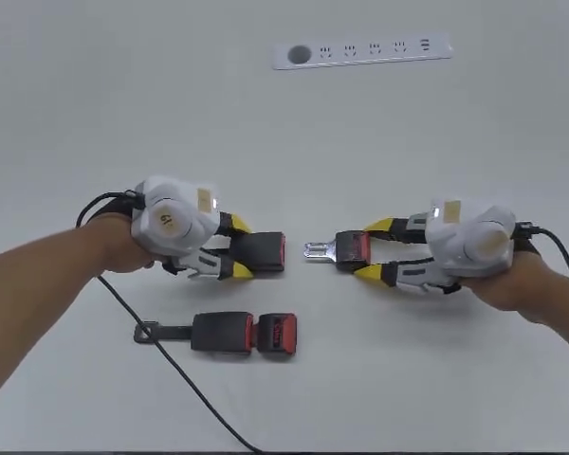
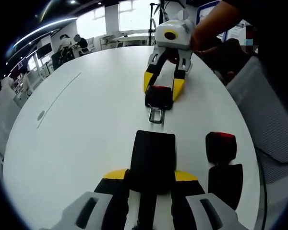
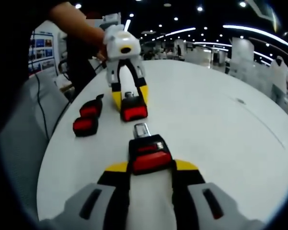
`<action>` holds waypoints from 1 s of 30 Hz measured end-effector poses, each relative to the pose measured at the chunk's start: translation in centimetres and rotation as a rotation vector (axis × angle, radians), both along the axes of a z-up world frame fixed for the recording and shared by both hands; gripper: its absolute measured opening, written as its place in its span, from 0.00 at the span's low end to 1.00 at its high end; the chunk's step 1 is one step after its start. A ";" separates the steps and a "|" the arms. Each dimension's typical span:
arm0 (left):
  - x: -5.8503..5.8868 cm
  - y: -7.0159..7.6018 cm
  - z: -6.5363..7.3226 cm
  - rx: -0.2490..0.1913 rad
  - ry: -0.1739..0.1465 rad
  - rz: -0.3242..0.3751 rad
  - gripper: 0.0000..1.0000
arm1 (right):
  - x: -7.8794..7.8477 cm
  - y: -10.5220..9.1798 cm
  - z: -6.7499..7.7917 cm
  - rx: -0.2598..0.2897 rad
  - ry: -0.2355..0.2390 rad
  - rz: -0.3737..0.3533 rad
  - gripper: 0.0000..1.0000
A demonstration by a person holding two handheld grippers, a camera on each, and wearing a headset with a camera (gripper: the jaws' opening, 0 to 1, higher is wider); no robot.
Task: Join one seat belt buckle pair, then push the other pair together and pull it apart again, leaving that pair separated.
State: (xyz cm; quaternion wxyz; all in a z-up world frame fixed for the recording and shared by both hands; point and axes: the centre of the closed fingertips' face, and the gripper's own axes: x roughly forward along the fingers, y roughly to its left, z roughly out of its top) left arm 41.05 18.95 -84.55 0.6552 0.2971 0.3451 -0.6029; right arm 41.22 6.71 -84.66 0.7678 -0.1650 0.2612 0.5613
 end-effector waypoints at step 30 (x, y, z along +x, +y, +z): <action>0.1 0.1 -0.1 0.051 -0.016 -0.064 0.33 | -0.4 4.0 -0.4 -0.075 0.037 0.072 0.33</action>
